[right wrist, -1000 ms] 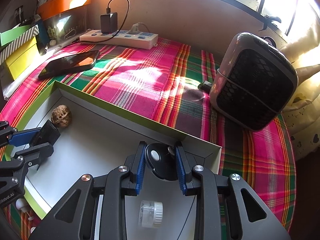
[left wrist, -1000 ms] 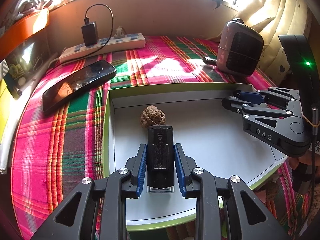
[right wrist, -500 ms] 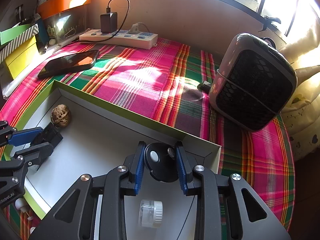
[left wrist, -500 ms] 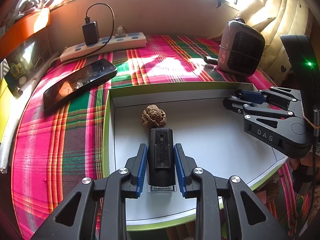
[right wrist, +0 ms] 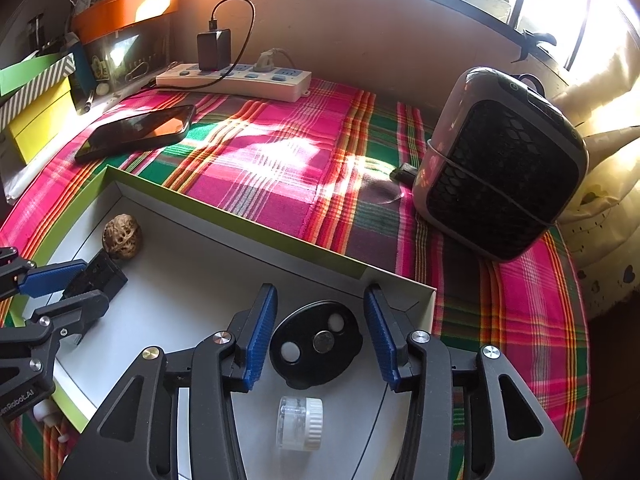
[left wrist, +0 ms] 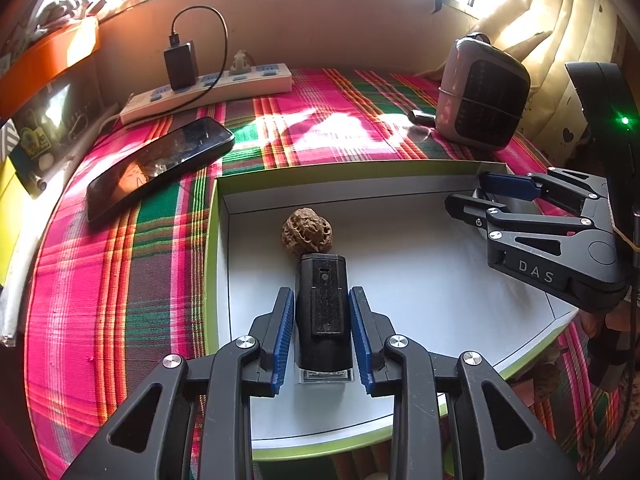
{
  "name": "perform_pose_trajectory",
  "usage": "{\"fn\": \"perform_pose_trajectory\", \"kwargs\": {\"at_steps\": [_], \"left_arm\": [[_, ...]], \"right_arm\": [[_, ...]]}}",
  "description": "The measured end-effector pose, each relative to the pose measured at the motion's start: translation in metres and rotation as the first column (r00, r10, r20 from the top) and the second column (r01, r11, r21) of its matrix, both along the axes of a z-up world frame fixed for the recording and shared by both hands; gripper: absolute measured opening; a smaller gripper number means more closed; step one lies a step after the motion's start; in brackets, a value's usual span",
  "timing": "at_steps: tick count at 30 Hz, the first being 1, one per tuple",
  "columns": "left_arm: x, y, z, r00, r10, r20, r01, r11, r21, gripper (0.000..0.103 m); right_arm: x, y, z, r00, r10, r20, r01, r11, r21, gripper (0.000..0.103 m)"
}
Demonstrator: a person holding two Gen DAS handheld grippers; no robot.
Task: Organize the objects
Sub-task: 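Open right gripper to release the black fob while left gripper releases the flashlight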
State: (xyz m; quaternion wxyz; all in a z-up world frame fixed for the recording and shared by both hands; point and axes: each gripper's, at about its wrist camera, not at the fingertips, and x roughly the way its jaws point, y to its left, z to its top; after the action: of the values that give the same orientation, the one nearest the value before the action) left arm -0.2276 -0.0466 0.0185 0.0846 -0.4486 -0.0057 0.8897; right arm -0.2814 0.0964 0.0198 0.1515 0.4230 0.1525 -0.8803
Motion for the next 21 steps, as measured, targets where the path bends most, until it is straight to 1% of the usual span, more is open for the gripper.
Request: {"fn": "perform_pose_trajectory", "kwargs": {"at_steps": [4,12,16,21], "left_arm": [[0.0,0.001,0.0,1.0,-0.001,-0.001,0.001,1.0,-0.001,0.028],[0.004,-0.002,0.001,1.0,0.002,0.003,-0.002,1.0,0.0,0.033],[0.01,-0.005,0.004,1.0,0.0,-0.005,0.0,1.0,0.005,0.034],[0.015,-0.012,0.009,1.0,0.007,-0.022,-0.007,1.0,0.004,0.034]], "right_arm": [[0.001,0.001,0.002,1.0,-0.003,-0.005,0.003,1.0,-0.008,0.05],[0.009,0.005,0.008,1.0,-0.01,-0.021,0.009,0.999,-0.033,0.05],[0.013,0.007,0.013,0.999,-0.017,-0.034,0.016,0.999,-0.046,0.054],[0.02,0.011,0.018,0.999,-0.029,-0.044,0.026,0.998,-0.064,0.055]]}}
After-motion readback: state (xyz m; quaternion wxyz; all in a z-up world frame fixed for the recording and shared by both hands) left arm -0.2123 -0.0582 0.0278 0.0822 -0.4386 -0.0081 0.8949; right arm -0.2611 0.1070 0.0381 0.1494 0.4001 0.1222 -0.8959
